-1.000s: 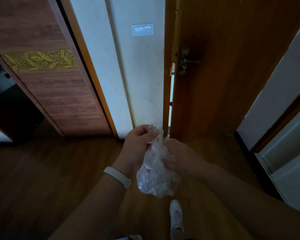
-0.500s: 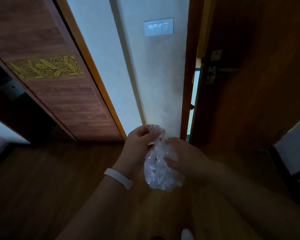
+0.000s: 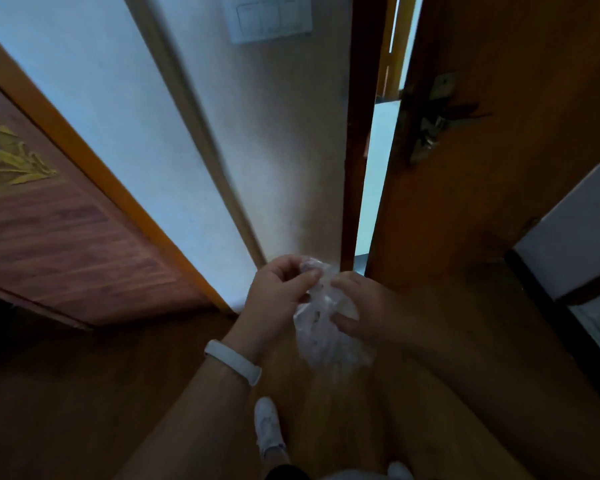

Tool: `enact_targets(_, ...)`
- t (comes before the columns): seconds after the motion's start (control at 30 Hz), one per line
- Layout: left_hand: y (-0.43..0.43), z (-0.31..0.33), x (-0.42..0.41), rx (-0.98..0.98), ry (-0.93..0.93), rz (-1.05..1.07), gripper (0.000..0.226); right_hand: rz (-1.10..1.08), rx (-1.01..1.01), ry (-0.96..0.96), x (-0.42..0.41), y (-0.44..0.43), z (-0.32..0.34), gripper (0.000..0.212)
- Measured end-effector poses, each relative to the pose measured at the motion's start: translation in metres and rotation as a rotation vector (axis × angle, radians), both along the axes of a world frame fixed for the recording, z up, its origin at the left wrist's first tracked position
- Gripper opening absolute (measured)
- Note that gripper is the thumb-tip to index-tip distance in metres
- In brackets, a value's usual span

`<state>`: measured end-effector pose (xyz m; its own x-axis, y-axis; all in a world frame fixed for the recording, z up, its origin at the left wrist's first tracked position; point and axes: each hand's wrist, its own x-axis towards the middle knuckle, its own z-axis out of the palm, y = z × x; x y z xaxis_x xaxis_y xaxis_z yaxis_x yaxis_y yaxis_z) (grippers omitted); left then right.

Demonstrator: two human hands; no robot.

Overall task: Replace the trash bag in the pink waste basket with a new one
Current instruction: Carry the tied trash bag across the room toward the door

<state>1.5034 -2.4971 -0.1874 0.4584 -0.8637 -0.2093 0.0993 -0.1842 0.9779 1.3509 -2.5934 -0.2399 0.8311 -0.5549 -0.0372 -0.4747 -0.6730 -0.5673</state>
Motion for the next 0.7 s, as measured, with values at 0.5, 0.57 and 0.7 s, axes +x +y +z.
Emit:
enact_targets(0.5, -0.113, -0.103, 0.18, 0.142, 0.196, -0.161, 0.013, -0.18, 0.065, 0.054, 0.166, -0.073, -0.104, 0.053)
enact_targets(0.57, -0.127, -0.127, 0.186, 0.158, 0.196, -0.164, 0.016, -0.167, 0.061, 0.052, 0.175, -0.088, -0.135, 0.053)
enact_targets(0.7, -0.154, -0.193, 0.189, 0.218, 0.205, -0.113, 0.018, -0.115, 0.069, 0.039, 0.179, -0.118, -0.206, 0.055)
